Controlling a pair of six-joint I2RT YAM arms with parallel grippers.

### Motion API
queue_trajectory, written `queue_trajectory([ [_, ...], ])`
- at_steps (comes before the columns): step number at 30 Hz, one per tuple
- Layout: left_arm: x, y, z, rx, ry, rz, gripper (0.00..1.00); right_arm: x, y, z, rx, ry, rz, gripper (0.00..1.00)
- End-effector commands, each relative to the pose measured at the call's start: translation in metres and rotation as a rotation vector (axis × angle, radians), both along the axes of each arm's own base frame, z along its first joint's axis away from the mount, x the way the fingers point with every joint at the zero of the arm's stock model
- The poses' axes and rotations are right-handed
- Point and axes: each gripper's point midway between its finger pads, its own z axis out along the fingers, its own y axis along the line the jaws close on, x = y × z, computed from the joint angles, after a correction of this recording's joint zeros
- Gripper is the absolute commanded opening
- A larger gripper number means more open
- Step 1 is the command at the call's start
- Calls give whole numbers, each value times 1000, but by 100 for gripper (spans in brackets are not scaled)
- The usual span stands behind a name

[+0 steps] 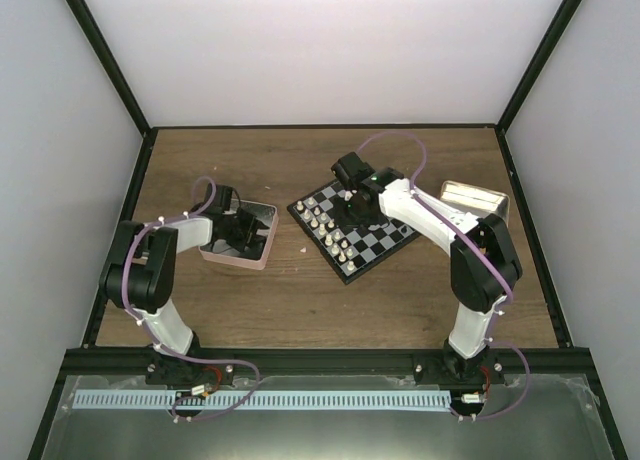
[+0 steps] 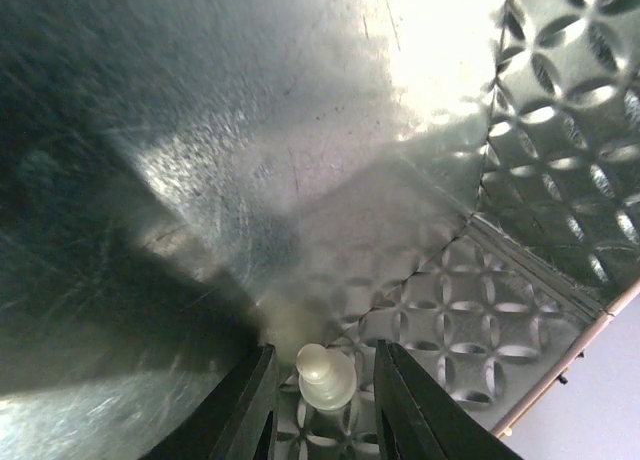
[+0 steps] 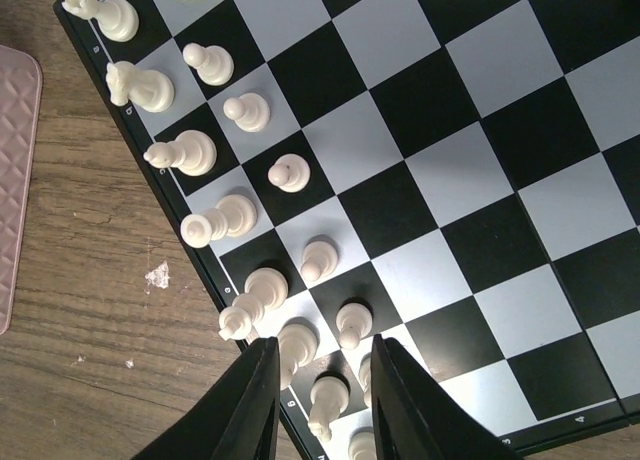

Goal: Set up the chess pieces on the board
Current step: Pick up the chess piece from the storage box.

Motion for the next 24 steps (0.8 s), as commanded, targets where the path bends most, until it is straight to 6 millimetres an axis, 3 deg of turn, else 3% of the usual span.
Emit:
queue_trajectory([
  [1, -24, 0, -28, -20, 153, 38, 29, 15, 2, 18, 16, -65, -18, 26],
  [15, -32, 8, -44, 11, 224, 112, 24, 20, -2, 24, 7, -106, -28, 25],
  [20, -31, 12, -48, 49, 224, 97, 15, 21, -3, 26, 8, -118, -31, 24],
  [24, -25, 20, -39, 120, 194, 71, 6, 21, -4, 27, 5, -129, -34, 24],
])
